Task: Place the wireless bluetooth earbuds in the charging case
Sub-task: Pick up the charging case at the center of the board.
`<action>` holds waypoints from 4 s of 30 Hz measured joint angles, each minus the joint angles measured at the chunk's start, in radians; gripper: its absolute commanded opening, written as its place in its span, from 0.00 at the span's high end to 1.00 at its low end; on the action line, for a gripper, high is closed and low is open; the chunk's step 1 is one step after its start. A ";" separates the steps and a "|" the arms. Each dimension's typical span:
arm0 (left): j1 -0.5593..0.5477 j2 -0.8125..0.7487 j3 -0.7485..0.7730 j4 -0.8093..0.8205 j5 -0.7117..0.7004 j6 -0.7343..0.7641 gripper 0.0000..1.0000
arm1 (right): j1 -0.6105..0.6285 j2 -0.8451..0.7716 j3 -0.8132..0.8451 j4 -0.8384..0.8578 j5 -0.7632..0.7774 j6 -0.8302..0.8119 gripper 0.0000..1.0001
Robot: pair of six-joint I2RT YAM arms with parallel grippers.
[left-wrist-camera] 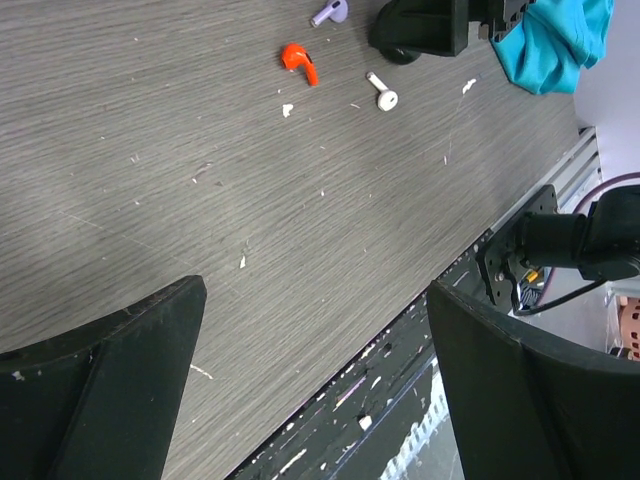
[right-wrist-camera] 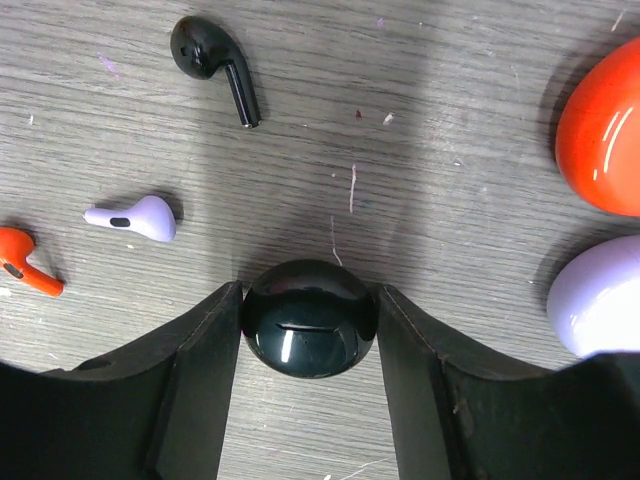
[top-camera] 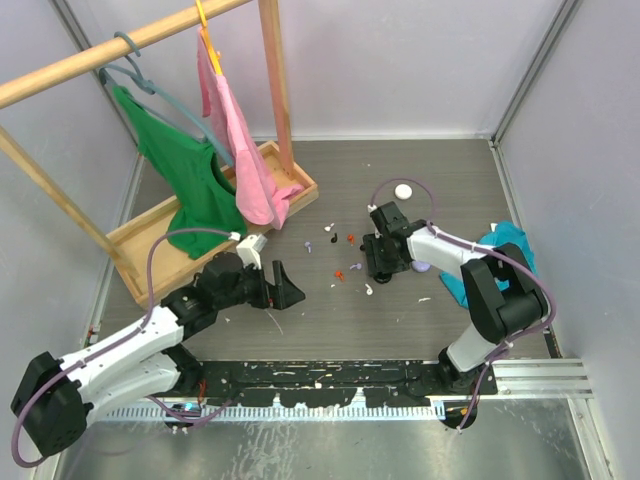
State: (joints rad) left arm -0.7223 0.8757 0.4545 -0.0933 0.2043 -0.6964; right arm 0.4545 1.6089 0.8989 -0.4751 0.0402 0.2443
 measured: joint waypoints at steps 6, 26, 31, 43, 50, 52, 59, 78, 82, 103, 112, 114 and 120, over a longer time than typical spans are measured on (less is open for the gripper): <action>-0.035 0.041 0.000 0.053 -0.016 -0.021 0.06 | 0.007 -0.028 0.000 -0.005 0.001 0.010 0.48; -0.204 0.185 -0.011 0.432 -0.278 -0.104 0.09 | 0.173 -0.495 -0.153 0.289 0.040 0.388 0.47; -0.226 0.265 -0.017 0.571 -0.338 -0.103 0.12 | 0.234 -0.541 -0.181 0.373 0.096 0.489 0.46; -0.247 0.420 -0.017 0.884 -0.372 -0.021 0.42 | 0.376 -0.544 -0.210 0.495 0.215 0.640 0.47; -0.249 0.473 -0.018 0.995 -0.401 0.027 0.54 | 0.401 -0.541 -0.210 0.526 0.243 0.678 0.46; -0.251 0.479 -0.018 1.027 -0.403 0.042 0.54 | 0.406 -0.541 -0.210 0.529 0.249 0.683 0.46; -0.252 0.486 -0.030 1.140 -0.420 0.088 0.57 | 0.415 -0.541 -0.210 0.530 0.256 0.702 0.46; -0.254 0.494 -0.064 1.172 -0.430 0.145 1.00 | 0.414 -0.528 -0.213 0.557 0.235 0.608 0.07; -0.231 0.475 -0.084 1.152 -0.362 0.144 1.00 | 0.392 -0.553 -0.211 0.555 0.179 0.461 0.04; 0.044 0.351 -0.110 1.116 0.282 0.031 1.00 | 0.163 -0.633 -0.173 0.444 -0.455 -0.125 0.09; 0.047 0.286 -0.131 1.170 0.382 -0.023 1.00 | 0.163 -0.573 -0.145 0.433 -0.715 -0.207 0.32; 0.047 0.264 -0.131 1.176 0.398 -0.025 1.00 | 0.163 -0.571 -0.135 0.431 -0.764 -0.221 0.35; 0.047 0.201 -0.131 1.174 0.447 -0.023 1.00 | 0.163 -0.570 -0.118 0.430 -0.874 -0.245 0.45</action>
State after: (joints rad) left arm -0.6754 1.0763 0.3237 1.0805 0.6510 -0.7193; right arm 0.6178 1.0389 0.7811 -0.0448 -0.8341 -0.0002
